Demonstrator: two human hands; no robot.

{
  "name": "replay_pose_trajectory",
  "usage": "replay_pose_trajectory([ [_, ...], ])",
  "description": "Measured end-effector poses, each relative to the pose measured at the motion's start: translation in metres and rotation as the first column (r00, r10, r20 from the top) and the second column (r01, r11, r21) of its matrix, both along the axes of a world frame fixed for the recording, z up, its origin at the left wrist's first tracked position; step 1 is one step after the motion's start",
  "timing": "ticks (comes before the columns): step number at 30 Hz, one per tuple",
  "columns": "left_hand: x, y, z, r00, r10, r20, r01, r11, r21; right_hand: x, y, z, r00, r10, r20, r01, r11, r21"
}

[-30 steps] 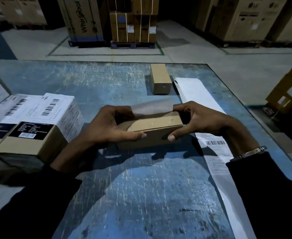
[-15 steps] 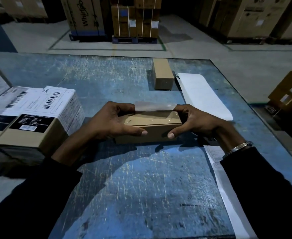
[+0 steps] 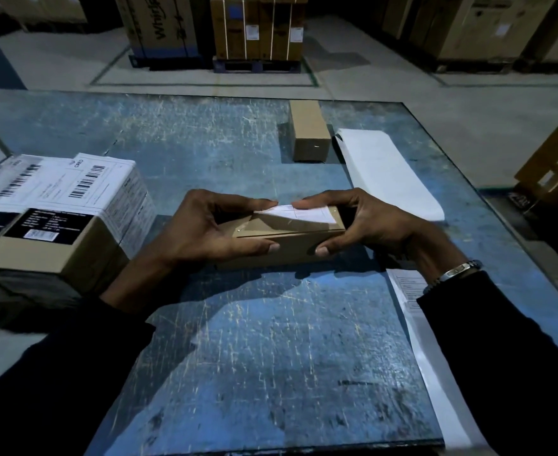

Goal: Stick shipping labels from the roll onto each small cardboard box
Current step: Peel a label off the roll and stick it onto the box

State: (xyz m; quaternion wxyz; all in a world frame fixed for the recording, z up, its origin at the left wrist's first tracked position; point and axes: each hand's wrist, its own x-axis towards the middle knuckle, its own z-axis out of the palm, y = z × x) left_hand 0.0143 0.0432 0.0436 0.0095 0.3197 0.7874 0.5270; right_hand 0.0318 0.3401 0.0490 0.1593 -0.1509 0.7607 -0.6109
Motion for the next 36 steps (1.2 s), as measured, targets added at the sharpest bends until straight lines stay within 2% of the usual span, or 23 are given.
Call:
replay_pose_trajectory([
  [6,0.000,0.000,-0.002,1.000,0.012,0.011,-0.013,0.997,0.072,-0.002,0.000,-0.003,1.000,-0.021,0.005,0.021,0.998,-0.061],
  [10,-0.001,-0.001,-0.003,1.000,0.007,-0.003,-0.006,0.997,0.077,0.000,0.000,0.000,0.999,0.032,0.032,-0.029,0.997,-0.074],
  [15,-0.002,0.000,-0.003,1.000,-0.011,-0.025,0.013,0.997,0.082,0.000,-0.005,0.010,0.986,0.116,-0.117,-0.088,0.971,0.220],
  [20,-0.007,0.002,-0.005,0.986,0.006,-0.169,-0.005,1.000,0.005,0.002,-0.008,0.010,0.974,0.079,-0.212,-0.011,0.952,0.306],
  [27,-0.010,0.000,-0.007,0.984,-0.072,-0.161,0.060,0.995,-0.075,0.004,-0.007,0.005,0.984,0.122,-0.129,-0.098,0.979,0.178],
  [31,-0.011,-0.001,-0.007,0.950,-0.067,-0.304,0.003,0.978,-0.207,0.005,-0.006,0.003,0.982,0.132,-0.133,-0.116,0.986,0.124],
  [36,-0.013,0.005,-0.015,0.899,-0.028,-0.436,-0.048,0.986,-0.162,0.003,-0.001,0.002,0.991,0.109,-0.071,-0.110,0.994,-0.003],
])
